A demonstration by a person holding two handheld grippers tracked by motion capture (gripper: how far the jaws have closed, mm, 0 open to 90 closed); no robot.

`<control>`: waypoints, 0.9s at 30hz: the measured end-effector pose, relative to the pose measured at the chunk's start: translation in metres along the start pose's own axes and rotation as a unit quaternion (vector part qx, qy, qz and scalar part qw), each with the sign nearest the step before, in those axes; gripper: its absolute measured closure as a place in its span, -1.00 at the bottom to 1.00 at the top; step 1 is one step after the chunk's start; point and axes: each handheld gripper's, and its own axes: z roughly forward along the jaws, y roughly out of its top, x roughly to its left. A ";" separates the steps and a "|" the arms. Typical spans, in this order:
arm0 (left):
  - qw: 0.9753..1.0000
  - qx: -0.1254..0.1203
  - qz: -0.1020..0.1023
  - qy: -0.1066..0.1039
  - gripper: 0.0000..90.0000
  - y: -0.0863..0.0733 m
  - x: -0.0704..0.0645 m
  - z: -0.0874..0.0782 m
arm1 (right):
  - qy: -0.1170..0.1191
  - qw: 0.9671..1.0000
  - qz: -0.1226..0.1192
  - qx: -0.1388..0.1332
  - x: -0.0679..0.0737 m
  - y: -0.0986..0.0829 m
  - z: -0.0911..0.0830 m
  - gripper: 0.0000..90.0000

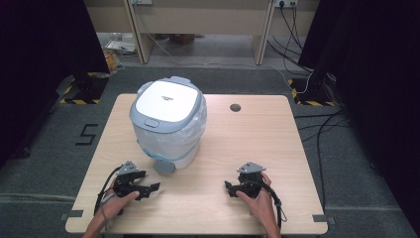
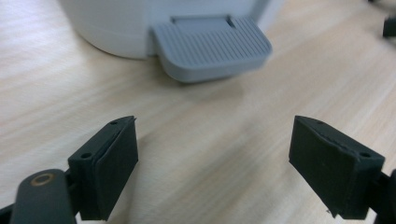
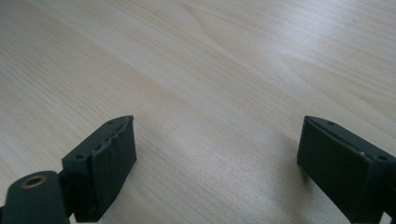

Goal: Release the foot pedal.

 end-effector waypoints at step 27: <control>0.995 0.022 0.089 0.036 -0.70 -0.021 -0.044 -0.007 | 0.000 1.000 0.000 0.001 0.000 0.000 0.000 -0.73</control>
